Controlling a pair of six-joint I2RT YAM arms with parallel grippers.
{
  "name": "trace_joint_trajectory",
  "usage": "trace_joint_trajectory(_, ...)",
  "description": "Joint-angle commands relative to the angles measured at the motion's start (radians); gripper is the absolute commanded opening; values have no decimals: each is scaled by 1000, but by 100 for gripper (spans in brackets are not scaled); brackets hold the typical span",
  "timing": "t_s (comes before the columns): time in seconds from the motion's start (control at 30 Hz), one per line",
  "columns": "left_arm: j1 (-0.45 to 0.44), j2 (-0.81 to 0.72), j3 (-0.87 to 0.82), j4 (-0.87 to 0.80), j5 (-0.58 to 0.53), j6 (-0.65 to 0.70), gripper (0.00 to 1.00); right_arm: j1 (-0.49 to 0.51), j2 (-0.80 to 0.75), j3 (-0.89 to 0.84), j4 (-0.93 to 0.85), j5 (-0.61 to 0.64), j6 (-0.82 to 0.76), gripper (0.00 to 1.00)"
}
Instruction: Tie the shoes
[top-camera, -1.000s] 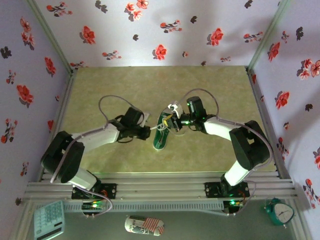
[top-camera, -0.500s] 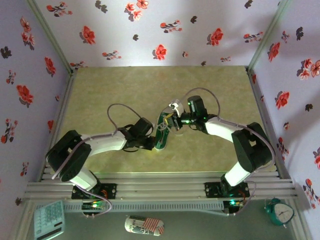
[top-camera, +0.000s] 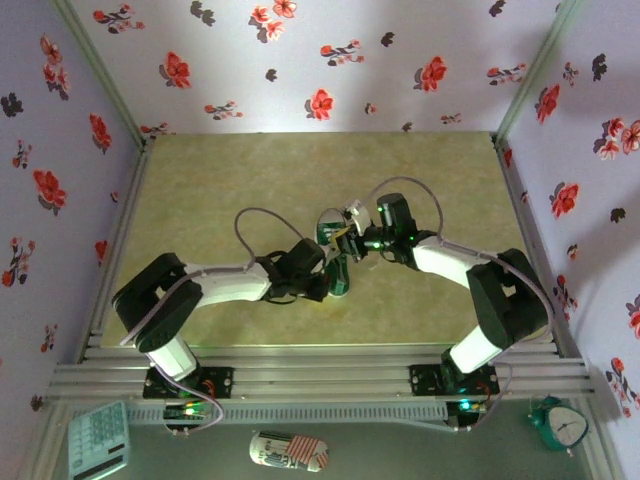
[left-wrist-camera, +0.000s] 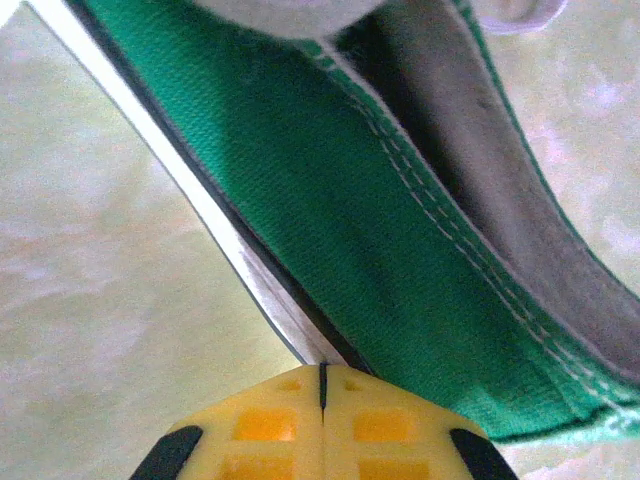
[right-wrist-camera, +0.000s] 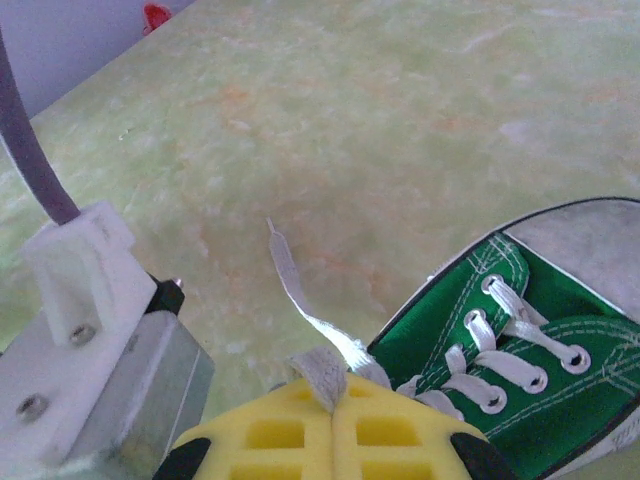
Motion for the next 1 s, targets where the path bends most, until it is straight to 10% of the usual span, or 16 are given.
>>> trace_joint_trajectory(0.0,-33,24,9,90,54,-11,0,-9,-26,-14,-16,14,-1,0)
trace_joint_trajectory(0.33,73,-290,-116,-98,-138,112,11,-9,-41,-8,-59,57,7,0)
trace_joint_trajectory(0.97,368,35,219,-290,121,603,58,-6,-29,18,-116,40,-3,0)
